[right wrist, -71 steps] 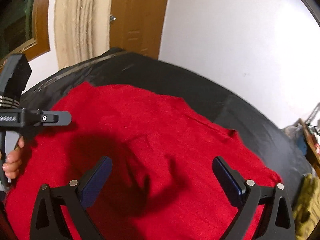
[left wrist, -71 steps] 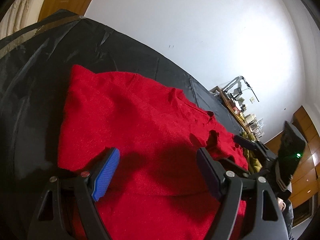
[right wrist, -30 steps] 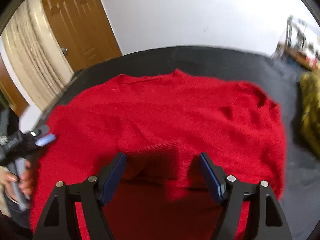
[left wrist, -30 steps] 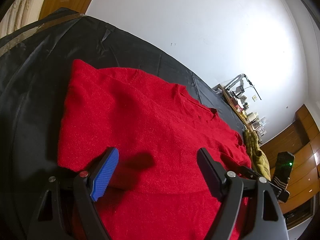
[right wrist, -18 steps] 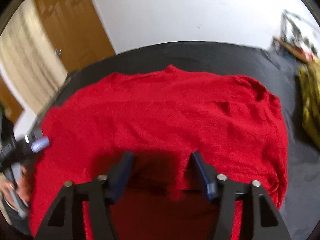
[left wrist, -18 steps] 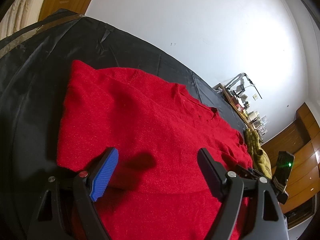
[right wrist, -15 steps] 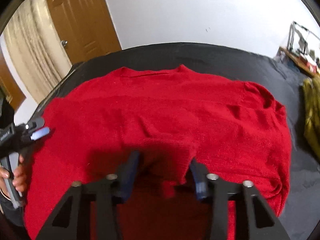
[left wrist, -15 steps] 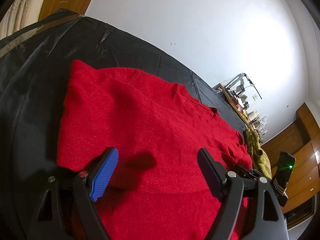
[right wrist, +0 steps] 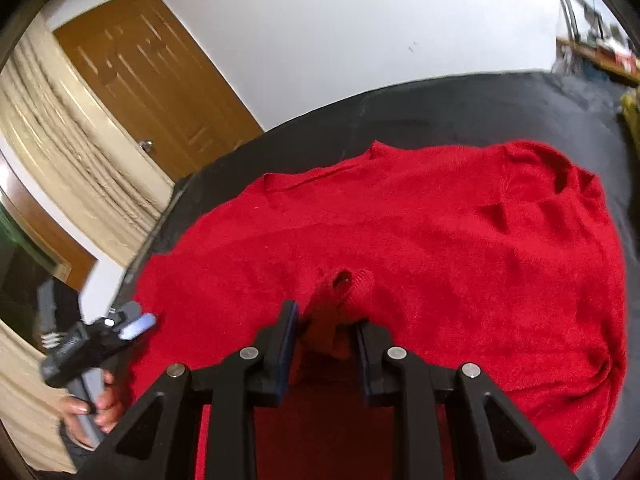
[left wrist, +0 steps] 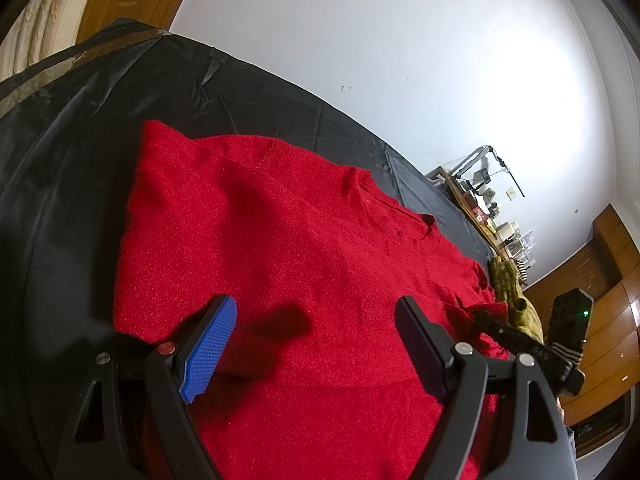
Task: Fold clothes
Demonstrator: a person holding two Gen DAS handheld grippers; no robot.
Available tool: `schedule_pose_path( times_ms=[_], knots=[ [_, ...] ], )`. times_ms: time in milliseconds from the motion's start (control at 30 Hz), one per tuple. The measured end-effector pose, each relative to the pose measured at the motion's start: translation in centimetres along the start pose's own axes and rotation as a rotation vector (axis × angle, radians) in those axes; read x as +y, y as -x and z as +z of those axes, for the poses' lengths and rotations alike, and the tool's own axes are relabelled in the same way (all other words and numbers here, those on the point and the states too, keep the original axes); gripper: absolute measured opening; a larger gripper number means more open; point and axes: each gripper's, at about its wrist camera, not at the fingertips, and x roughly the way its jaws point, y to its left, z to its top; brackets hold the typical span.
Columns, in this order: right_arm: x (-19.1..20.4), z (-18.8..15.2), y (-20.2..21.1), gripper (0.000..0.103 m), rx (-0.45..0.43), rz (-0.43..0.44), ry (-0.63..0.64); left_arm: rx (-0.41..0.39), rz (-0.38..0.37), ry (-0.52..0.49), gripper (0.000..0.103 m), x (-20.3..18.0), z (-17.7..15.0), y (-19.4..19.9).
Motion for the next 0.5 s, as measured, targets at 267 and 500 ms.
schedule_pose_path(
  times_ms=[267,500],
  knots=[
    [2.1,1.1,3.1,0.012,-0.147,-0.189,0.146,-0.086,0.028,0.048,0.085,1.5,2.8,3.9],
    [1.3,3.2,7.0,0.011,-0.292,-0.313,0.170,-0.118,0.119,0.002,0.086,1.6,4.8,4.2]
  ],
)
